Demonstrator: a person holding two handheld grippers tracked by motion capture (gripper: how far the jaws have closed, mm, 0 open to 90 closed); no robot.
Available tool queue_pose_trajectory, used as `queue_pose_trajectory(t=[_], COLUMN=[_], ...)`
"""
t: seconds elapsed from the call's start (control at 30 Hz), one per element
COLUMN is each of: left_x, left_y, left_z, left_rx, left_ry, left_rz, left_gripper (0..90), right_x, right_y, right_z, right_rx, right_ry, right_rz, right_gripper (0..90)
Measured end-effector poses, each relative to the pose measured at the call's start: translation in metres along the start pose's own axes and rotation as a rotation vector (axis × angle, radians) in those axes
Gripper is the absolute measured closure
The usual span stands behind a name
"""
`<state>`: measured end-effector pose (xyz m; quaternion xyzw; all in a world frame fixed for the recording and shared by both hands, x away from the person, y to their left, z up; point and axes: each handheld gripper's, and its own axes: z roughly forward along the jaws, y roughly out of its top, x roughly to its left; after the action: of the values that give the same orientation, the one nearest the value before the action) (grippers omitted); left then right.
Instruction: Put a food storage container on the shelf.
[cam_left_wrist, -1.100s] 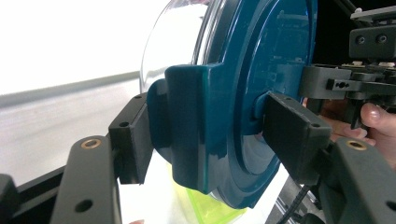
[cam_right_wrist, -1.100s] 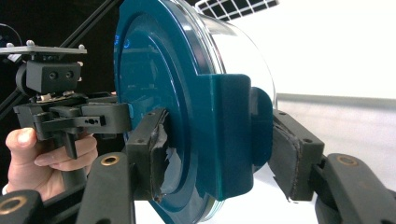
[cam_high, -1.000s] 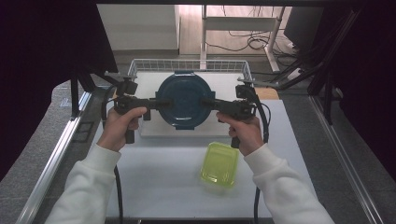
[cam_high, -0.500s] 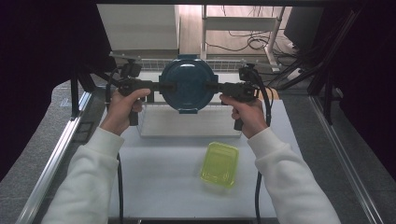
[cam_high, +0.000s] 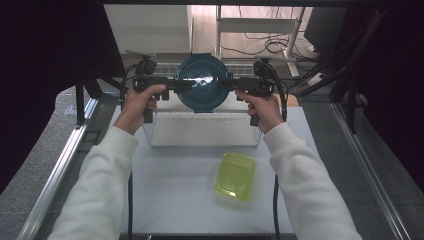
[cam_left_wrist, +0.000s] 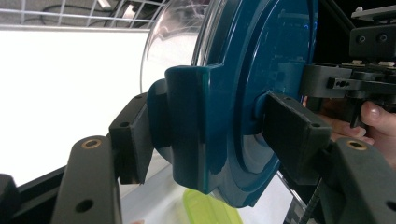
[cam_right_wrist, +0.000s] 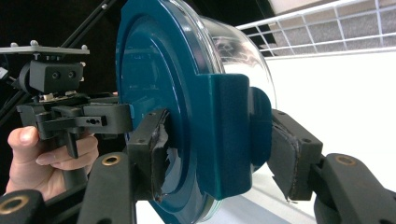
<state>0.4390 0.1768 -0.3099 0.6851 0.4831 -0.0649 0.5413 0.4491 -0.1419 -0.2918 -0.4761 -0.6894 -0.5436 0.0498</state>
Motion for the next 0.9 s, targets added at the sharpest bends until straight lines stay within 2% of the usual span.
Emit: queue_pose_trajectory(t=[0.13, 0.37, 0.4, 0.43, 0.47, 0.53, 0.63, 0.67, 0.9], left_x=[0.010, 0.018, 0.021, 0.021, 0.025, 0.028, 0.031, 0.033, 0.040], left_y=[0.003, 0.013, 0.015, 0.015, 0.017, 0.019, 0.021, 0.022, 0.023], left_z=[0.008, 0.014, 0.017, 0.017, 0.019, 0.021, 0.023, 0.024, 0.029], left_rx=[0.028, 0.023, 0.019, 0.019, 0.015, 0.017, 0.022, 0.025, 0.028], left_ry=[0.008, 0.007, 0.003, 0.003, -0.007, -0.014, -0.015, -0.020, -0.037], left_rz=[-0.028, -0.056, -0.081, -0.081, -0.108, -0.132, -0.140, -0.161, -0.206], left_gripper=[36.5, 37.1, 37.0, 36.8, 36.6, 36.6, 36.2, 36.0, 33.8], right_x=[-0.012, -0.025, -0.028, -0.030, -0.032, -0.036, -0.040, -0.044, -0.050], right_y=[0.003, 0.011, 0.015, 0.017, 0.019, 0.022, 0.024, 0.025, 0.029], right_z=[0.009, 0.017, 0.020, 0.022, 0.024, 0.027, 0.030, 0.032, 0.038], right_rx=[0.020, 0.029, 0.038, 0.042, 0.045, 0.052, 0.053, 0.056, 0.076], right_ry=[-0.001, 0.006, 0.003, 0.000, -0.001, -0.001, -0.001, -0.005, -0.009], right_rz=[0.035, 0.083, 0.109, 0.124, 0.143, 0.179, 0.207, 0.233, 0.286], right_gripper=[42.6, 42.2, 41.3, 41.1, 40.7, 40.3, 39.7, 39.1, 37.3])
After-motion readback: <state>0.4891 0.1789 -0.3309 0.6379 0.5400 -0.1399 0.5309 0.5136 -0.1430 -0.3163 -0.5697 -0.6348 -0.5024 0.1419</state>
